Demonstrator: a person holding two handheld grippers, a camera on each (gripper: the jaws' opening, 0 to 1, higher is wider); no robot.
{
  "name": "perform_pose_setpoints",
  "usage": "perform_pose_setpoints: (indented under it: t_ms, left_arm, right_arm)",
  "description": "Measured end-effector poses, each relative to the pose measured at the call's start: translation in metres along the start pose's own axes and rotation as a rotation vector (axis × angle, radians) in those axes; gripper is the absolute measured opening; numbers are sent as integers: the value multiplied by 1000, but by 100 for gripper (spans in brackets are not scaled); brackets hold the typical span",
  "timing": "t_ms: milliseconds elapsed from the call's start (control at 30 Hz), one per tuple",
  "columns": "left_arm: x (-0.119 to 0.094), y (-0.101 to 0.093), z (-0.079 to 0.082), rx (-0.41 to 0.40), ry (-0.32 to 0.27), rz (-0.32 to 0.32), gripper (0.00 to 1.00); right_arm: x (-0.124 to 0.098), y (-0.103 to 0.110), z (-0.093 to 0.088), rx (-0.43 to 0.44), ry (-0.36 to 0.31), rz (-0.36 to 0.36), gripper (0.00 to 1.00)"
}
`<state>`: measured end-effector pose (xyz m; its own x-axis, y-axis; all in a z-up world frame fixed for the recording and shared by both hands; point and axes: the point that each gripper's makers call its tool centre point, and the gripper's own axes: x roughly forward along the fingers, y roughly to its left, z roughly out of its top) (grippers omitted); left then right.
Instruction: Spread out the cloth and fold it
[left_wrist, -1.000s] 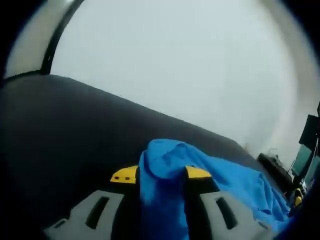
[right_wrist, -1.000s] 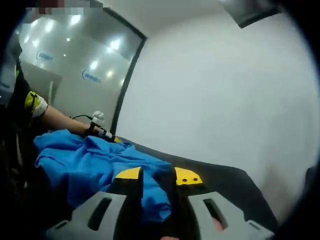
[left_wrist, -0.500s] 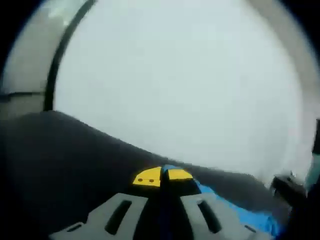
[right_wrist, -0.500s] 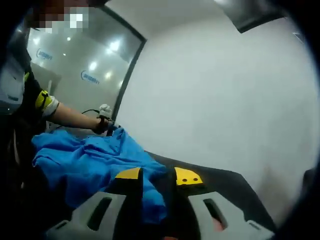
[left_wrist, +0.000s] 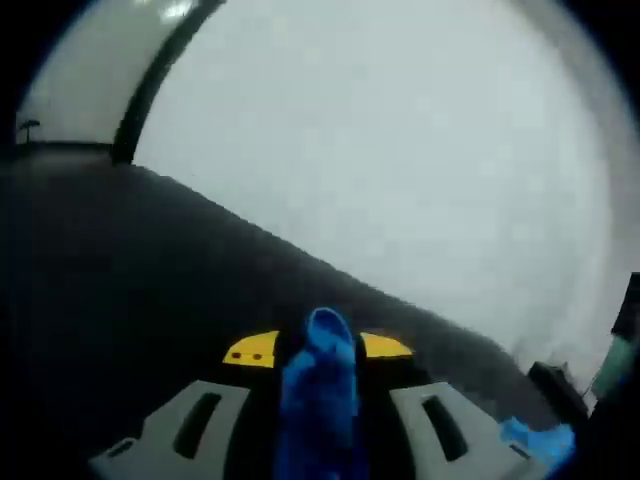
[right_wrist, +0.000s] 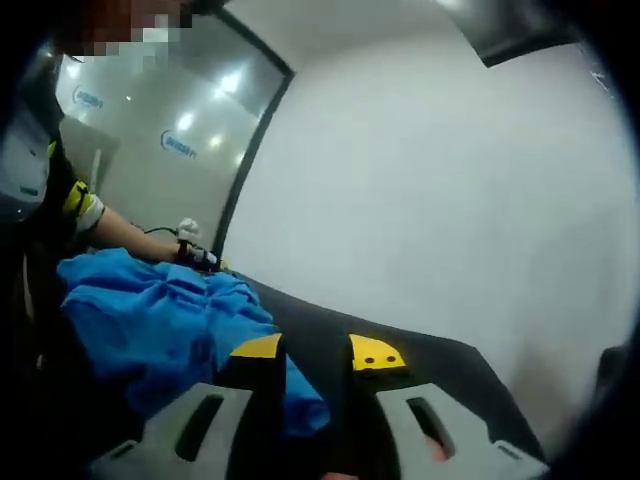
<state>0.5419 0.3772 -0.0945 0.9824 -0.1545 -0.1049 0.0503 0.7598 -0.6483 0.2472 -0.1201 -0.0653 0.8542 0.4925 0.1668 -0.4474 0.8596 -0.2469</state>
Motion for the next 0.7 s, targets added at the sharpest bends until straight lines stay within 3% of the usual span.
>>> perform_pose_setpoints:
  t_ms: [100, 133, 233, 333, 400, 433, 500, 567, 700]
  left_arm:
    - [-20, -7, 13, -89, -60, -32, 27]
    - [-23, -10, 13, -82, -77, -45, 27]
    - [-36, -21, 7, -24, -99, -108, 27]
    - [-37, -19, -7, 112, -82, -129, 30]
    - [-37, -36, 5, 114, -143, -187, 28]
    - [-38, -45, 1, 99, -133, -231, 29]
    - [-37, -51, -8, 150, -101, -263, 34]
    - [-40, -60, -13, 204, -101, -294, 33]
    - [-37, -66, -22, 251, -80, -312, 33]
  right_arm:
    - [4, 0, -8, 3, 43, 9, 21]
    - [4, 0, -10, 1, 53, 10, 21]
    - [10, -2, -20, 4, 109, 9, 21]
    - [14, -7, -24, 16, 137, -2, 21]
    - [17, -13, -20, 41, 131, -27, 21]
    - [20, -15, -13, 57, 113, -47, 20]
    - [35, -10, 9, 53, 50, -25, 19]
    - [58, 2, 26, 46, 37, 26, 18]
    - [110, 24, 23, -19, 144, 119, 16]
